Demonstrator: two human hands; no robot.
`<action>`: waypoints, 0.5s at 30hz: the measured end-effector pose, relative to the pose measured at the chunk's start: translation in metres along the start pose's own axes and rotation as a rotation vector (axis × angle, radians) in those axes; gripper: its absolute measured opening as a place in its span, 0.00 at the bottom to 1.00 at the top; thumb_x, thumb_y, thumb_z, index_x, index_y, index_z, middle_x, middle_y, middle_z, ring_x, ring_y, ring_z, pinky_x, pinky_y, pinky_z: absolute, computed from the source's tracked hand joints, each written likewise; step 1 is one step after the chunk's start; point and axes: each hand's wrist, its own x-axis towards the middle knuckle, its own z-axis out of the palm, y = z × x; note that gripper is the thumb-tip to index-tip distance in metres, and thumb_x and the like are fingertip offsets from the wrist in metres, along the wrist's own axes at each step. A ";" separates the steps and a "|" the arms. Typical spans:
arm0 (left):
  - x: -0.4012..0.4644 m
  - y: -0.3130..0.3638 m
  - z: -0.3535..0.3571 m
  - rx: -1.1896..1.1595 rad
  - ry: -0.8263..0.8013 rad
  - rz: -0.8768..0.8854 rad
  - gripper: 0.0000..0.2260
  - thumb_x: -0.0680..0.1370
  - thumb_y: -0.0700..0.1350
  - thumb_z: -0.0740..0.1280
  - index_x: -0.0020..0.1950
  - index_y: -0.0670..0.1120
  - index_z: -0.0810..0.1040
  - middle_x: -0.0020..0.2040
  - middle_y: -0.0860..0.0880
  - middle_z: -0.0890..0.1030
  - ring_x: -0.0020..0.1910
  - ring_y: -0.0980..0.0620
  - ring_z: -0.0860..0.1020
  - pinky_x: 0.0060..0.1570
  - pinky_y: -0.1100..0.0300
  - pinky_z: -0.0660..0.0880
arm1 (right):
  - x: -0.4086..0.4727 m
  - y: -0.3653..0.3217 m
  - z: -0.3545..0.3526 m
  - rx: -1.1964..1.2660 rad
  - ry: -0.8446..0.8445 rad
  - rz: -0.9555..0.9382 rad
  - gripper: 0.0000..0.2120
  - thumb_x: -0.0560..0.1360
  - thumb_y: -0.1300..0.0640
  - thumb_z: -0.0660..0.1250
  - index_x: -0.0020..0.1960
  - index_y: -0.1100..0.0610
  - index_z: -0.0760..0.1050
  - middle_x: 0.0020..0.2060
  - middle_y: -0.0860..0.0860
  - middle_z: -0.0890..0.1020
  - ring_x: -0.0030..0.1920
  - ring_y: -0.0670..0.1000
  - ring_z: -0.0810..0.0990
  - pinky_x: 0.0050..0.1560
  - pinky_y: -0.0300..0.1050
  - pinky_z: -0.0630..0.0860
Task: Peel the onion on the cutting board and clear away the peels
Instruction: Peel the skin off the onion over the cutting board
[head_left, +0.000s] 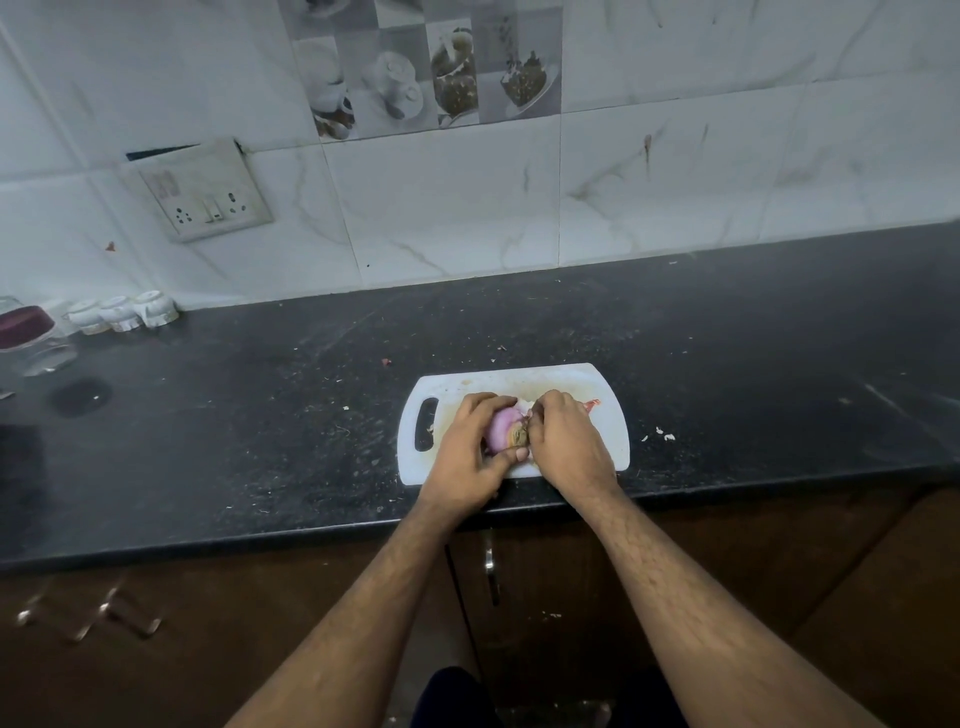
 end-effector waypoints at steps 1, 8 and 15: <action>0.001 -0.001 0.000 -0.003 0.003 -0.009 0.26 0.73 0.42 0.78 0.69 0.43 0.76 0.64 0.50 0.74 0.64 0.63 0.73 0.60 0.75 0.69 | 0.000 0.001 0.000 0.018 0.008 0.000 0.10 0.84 0.54 0.58 0.59 0.58 0.73 0.53 0.52 0.77 0.51 0.51 0.76 0.49 0.51 0.76; 0.001 -0.002 -0.001 -0.085 -0.008 -0.128 0.23 0.73 0.45 0.79 0.64 0.55 0.72 0.58 0.58 0.74 0.55 0.52 0.79 0.41 0.59 0.78 | 0.001 0.010 -0.001 0.310 0.097 -0.028 0.10 0.83 0.54 0.62 0.60 0.54 0.79 0.55 0.47 0.82 0.52 0.46 0.79 0.56 0.45 0.76; 0.001 0.002 -0.004 -0.198 -0.017 -0.172 0.21 0.76 0.42 0.77 0.64 0.52 0.74 0.57 0.59 0.80 0.58 0.55 0.81 0.51 0.55 0.81 | 0.001 0.012 -0.003 0.438 0.020 -0.032 0.09 0.78 0.46 0.71 0.53 0.50 0.82 0.47 0.42 0.83 0.47 0.43 0.81 0.49 0.42 0.77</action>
